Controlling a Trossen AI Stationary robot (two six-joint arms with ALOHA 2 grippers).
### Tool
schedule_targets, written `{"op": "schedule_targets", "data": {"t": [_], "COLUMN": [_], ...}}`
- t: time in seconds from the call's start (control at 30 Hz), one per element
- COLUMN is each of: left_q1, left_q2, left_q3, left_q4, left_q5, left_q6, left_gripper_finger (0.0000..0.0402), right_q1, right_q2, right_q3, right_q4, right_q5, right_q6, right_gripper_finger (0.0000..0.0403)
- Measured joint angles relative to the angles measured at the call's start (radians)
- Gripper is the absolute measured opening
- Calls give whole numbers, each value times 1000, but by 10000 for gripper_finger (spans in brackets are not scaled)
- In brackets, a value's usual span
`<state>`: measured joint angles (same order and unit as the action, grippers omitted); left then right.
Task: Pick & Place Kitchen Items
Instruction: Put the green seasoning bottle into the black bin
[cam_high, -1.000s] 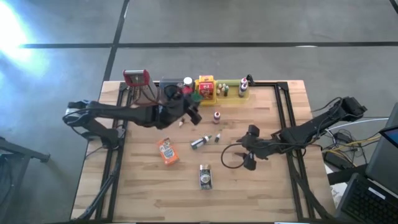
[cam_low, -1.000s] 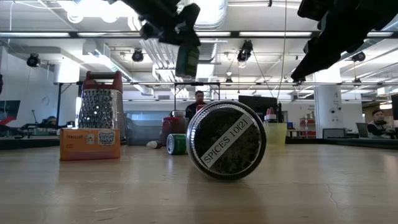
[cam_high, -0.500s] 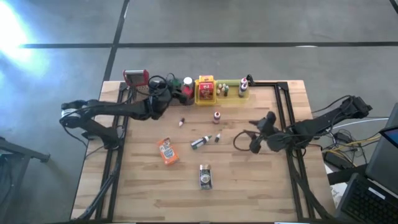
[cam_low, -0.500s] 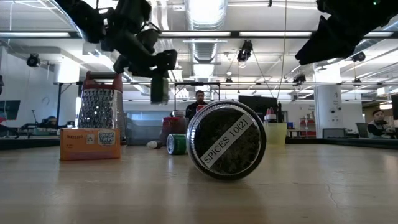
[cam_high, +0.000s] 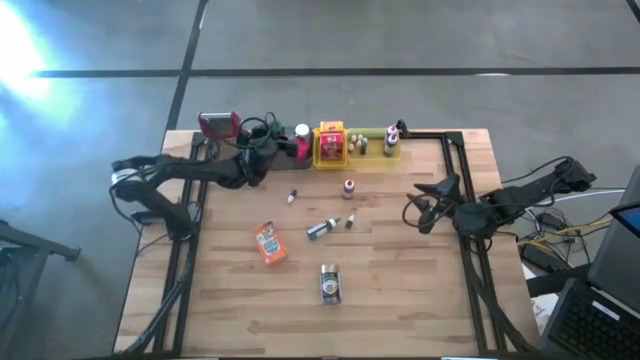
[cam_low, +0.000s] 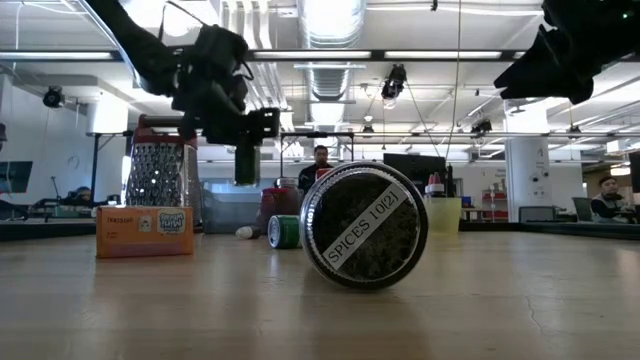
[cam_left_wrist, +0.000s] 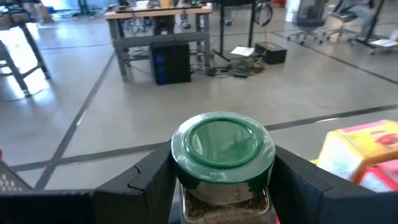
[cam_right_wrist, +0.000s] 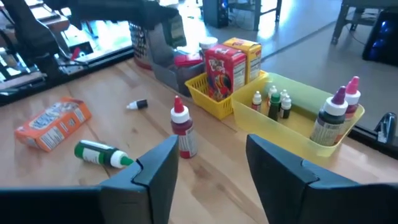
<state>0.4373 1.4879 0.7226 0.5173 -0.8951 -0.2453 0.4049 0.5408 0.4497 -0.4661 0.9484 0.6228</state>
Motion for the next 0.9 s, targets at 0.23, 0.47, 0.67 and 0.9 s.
{"op": "schedule_targets", "data": {"t": [0.23,0.47,0.67,0.9], "left_q1": [12,46,59,68], "left_q2": [91,162,213,257], "left_q3": [16,47,70,71], "left_q4": [8,16,16,14], "left_q5": [-69,-74,-70,-66], "left_q6": [-52,-98,-107,-148], "left_gripper_finger": [216,216,216,216], "right_q1": [0,0,0,0], "right_q2": [-17,-17,-16,-16], "right_q3": [-14,-14,-14,-14], "right_q4": [2,21,36,36], "right_q5": [-1,-2,-2,-3], "right_q6": [-21,-34,-54,-59], "right_gripper_finger": [159,136,120,103]}}
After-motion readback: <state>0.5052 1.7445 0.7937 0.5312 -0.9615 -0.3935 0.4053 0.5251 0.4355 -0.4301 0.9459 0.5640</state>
